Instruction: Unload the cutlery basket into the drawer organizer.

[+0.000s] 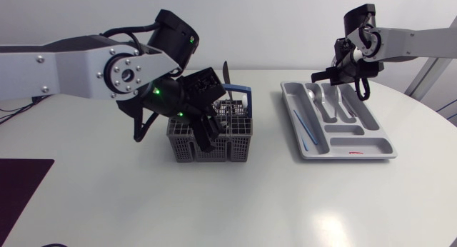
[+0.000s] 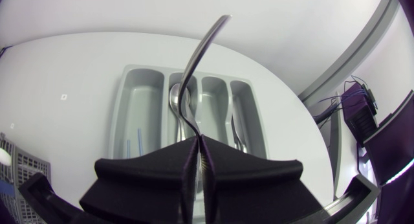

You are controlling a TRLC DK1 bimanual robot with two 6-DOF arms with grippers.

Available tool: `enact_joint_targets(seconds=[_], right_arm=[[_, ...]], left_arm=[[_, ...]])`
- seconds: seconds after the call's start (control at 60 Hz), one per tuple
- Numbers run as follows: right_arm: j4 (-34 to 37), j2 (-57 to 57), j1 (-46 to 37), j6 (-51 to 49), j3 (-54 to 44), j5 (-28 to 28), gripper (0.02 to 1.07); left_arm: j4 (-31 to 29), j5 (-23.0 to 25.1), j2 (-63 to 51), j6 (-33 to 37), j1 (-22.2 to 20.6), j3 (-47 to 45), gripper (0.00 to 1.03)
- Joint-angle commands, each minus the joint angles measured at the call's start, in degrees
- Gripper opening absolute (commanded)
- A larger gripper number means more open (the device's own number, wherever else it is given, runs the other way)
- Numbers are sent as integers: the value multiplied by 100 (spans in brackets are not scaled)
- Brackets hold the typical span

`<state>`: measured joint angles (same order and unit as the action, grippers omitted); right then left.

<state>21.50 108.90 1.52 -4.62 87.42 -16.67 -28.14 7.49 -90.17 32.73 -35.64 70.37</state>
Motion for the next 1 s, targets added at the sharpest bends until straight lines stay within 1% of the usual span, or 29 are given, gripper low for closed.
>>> enact_joint_targets(seconds=[0.0,0.133,0.217,0.333,0.433,0.5,0.617,0.917,0.95,0.983], right_arm=[[179,351,-108,163,460,-162,8],[531,887,-178,243,1190,-337,8],[935,1406,-205,366,1893,-531,8],[1243,1951,-266,480,2605,-777,8],[1788,2522,-372,735,3387,-803,8],[1849,2812,-416,796,3668,-979,8],[1999,3163,-460,849,3906,-1032,8],[2069,3410,-495,963,3923,-961,8],[2069,3410,-503,963,3906,-926,8],[2069,3418,-503,972,3906,-865,12]], left_arm=[[63,-107,210,-162,48,-234,69],[177,-177,325,-206,22,-357,69],[230,-256,439,-250,-5,-445,69],[336,-292,615,-250,-5,-603,69],[432,-300,729,-232,13,-718,70],[432,-300,817,-214,22,-770,72],[432,-300,896,-206,31,-832,72],[432,-388,993,-197,13,-876,72],[432,-406,993,-197,4,-867,72],[432,-432,993,-197,-13,-858,72]])
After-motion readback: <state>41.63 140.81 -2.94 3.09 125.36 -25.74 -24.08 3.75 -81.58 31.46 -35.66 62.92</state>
